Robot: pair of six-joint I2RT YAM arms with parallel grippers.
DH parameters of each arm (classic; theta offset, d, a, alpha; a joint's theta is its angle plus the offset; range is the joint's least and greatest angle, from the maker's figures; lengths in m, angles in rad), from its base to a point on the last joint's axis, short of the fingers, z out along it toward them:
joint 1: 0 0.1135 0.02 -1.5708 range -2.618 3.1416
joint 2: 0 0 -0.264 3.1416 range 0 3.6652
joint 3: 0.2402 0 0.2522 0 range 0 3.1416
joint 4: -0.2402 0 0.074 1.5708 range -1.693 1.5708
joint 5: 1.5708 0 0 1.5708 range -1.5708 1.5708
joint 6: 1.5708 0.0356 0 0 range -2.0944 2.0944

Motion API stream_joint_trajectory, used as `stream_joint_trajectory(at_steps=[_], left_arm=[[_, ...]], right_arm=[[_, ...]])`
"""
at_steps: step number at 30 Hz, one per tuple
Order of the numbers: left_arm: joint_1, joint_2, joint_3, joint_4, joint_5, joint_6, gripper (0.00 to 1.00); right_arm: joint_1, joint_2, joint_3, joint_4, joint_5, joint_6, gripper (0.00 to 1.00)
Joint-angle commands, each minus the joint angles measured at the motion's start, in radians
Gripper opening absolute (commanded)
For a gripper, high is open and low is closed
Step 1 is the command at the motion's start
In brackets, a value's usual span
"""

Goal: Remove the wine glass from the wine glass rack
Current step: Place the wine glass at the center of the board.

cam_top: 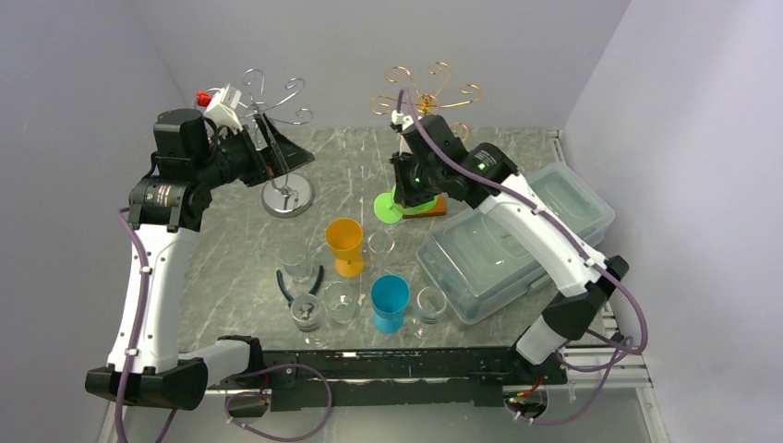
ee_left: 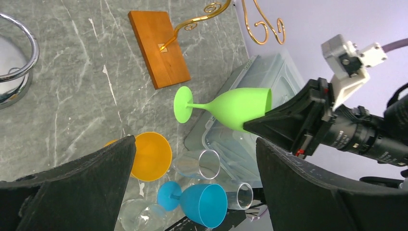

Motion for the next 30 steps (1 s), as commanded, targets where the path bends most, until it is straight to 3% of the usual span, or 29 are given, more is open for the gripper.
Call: stream_joint_trajectory(at_steps=[1, 13, 30], left_arm=[[-0.004, -0.013, -0.004, 0.013, -0.012, 0.029, 0.99], [-0.004, -0.012, 0.002, -0.003, -0.022, 0.05, 0.99], [-0.004, -0.107, 0.018, -0.088, -0.185, 0.158, 1.0]], right_arm=[[0.015, 0.06, 0.079, -0.016, 0.031, -0.056, 0.0], [0.03, 0.204, 0.212, -0.09, 0.054, -0.128, 0.0], [0.043, 0.401, 0.428, -0.176, 0.032, -0.165, 0.0]])
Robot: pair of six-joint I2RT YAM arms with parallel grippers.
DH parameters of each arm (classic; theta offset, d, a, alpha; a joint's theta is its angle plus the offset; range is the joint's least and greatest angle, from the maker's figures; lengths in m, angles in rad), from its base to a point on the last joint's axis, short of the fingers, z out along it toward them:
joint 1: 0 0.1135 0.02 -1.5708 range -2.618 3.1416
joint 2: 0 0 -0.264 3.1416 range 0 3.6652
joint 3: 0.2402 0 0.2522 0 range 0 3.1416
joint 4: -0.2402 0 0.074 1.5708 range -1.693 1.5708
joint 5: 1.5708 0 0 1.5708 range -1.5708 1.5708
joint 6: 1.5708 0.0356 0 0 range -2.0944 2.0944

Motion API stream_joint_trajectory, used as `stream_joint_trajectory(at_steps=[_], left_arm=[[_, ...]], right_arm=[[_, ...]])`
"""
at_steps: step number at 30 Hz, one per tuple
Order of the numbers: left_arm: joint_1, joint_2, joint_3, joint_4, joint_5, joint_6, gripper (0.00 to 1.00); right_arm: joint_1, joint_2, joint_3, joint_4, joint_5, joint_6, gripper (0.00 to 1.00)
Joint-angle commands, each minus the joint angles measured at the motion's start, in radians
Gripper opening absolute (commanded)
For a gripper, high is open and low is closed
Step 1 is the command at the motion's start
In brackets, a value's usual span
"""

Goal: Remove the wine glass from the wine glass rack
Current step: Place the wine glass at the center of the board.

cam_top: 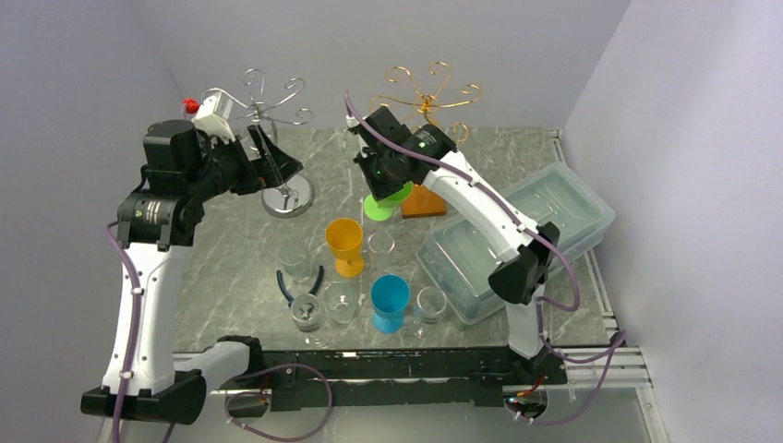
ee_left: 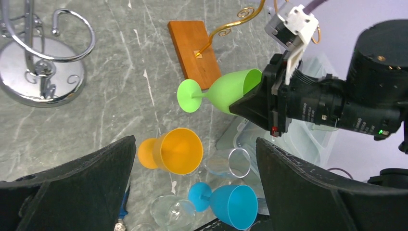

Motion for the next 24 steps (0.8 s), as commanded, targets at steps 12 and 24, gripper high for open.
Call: stream_joint_trajectory(at_steps=[12, 24], left_arm=[[-0.004, -0.124, 0.021, -0.061, -0.108, 0.104, 0.99], [-0.003, -0.139, -0.002, -0.062, -0.112, 0.113, 1.0]], right_arm=[[0.018, 0.147, 0.188, -0.089, 0.004, -0.016, 0.0], [0.018, 0.212, 0.199, -0.078, -0.011, -0.023, 0.0]])
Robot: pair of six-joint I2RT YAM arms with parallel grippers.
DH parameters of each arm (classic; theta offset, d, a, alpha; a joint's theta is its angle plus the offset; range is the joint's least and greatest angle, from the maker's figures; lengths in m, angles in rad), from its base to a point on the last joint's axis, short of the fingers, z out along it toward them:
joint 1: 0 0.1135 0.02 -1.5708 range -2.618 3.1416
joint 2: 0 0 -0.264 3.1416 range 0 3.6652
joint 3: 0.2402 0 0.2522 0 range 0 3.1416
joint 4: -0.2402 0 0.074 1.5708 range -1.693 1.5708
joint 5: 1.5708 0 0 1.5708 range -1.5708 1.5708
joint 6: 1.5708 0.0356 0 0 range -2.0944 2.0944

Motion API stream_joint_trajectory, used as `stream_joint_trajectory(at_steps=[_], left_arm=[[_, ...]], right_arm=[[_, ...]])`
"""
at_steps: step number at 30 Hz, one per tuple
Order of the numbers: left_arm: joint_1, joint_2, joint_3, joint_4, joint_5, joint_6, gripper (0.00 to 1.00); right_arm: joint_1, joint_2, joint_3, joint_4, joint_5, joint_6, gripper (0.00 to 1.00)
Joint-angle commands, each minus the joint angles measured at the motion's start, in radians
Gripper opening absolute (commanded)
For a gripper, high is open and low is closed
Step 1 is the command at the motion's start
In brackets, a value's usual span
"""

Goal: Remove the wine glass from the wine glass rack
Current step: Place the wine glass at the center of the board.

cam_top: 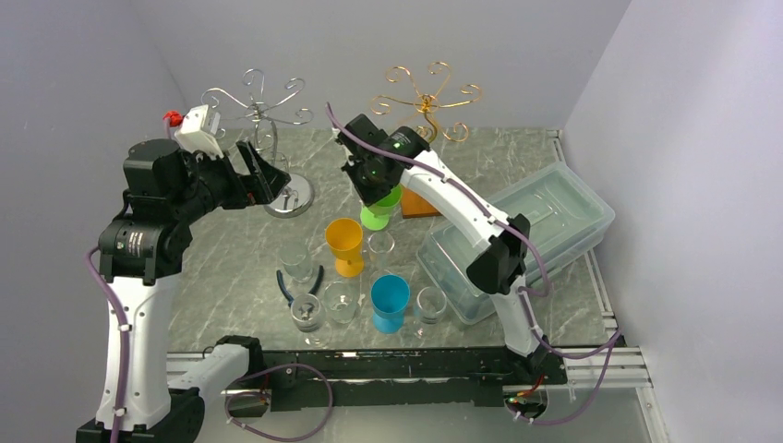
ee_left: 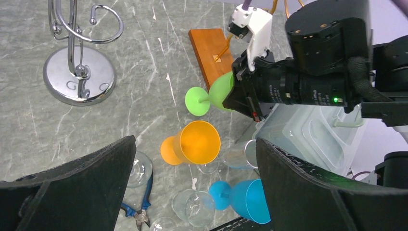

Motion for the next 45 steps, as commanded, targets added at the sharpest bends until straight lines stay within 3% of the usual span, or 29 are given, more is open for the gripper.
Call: stream_joint_trajectory(at_steps=[1, 30, 36, 45], left_arm=[[-0.003, -0.018, -0.004, 0.011, -0.014, 0.027, 0.99], [-0.003, -0.02, -0.024, 0.006, -0.015, 0.039, 1.0], [-0.003, -0.02, -0.026, 0.005, -0.013, 0.038, 0.99], [-0.003, -0.021, -0.026, 0.005, -0.011, 0.038, 0.99]], right_arm=[[0.005, 0.039, 0.054, -0.006, -0.01, -0.018, 0.0], [0.003, 0.129, 0.033, 0.025, -0.041, -0.024, 0.0], [0.003, 0.119, 0.032, 0.03, -0.036, -0.021, 0.19], [0.005, 0.113, 0.055, 0.021, -0.033, -0.014, 0.31]])
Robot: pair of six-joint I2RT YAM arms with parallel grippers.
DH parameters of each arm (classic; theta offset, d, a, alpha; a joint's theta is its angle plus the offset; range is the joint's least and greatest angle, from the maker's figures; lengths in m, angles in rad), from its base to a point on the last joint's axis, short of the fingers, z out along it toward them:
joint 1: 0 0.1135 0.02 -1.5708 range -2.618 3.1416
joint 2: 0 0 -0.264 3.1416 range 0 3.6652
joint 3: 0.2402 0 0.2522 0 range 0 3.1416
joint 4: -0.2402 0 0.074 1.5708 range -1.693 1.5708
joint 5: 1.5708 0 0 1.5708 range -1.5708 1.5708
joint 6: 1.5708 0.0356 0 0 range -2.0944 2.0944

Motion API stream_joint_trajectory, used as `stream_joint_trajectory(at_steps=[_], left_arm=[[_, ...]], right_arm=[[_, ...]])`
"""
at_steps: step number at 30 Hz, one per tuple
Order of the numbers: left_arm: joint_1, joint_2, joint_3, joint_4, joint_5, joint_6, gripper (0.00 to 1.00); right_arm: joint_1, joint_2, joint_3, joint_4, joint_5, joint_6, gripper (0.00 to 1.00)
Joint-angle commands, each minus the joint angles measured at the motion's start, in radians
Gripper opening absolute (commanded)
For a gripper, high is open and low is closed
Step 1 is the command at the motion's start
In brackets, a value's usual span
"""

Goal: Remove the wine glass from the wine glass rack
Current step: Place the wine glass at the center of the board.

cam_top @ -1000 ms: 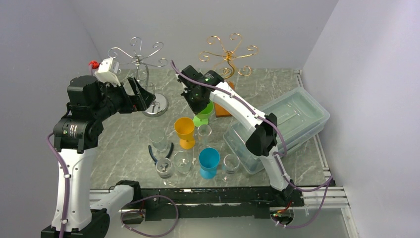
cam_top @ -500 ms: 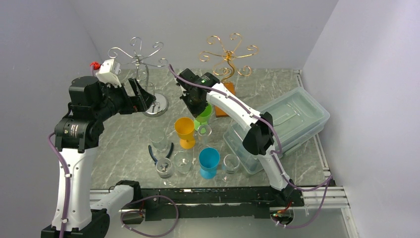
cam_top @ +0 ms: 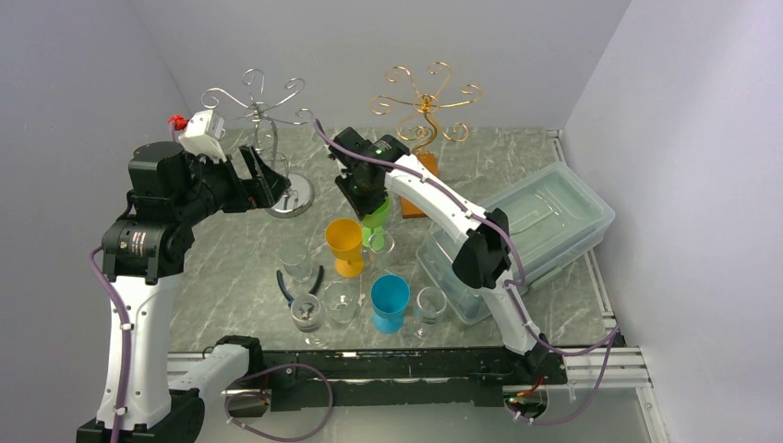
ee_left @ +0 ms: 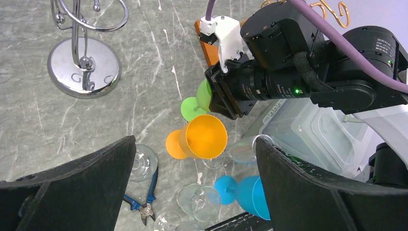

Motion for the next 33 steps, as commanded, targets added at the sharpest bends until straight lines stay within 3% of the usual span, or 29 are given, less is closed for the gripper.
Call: stream_joint_trajectory(at_steps=[1, 33], left_arm=[[-0.003, -0.014, 0.001, 0.019, -0.003, 0.017, 1.0], [-0.003, 0.001, 0.006, 0.025, -0.007, 0.002, 0.99]], right_arm=[[0.005, -0.023, 0.046, 0.016, 0.014, 0.004, 0.33], [0.008, -0.158, 0.125, 0.029, 0.038, 0.02, 0.64]])
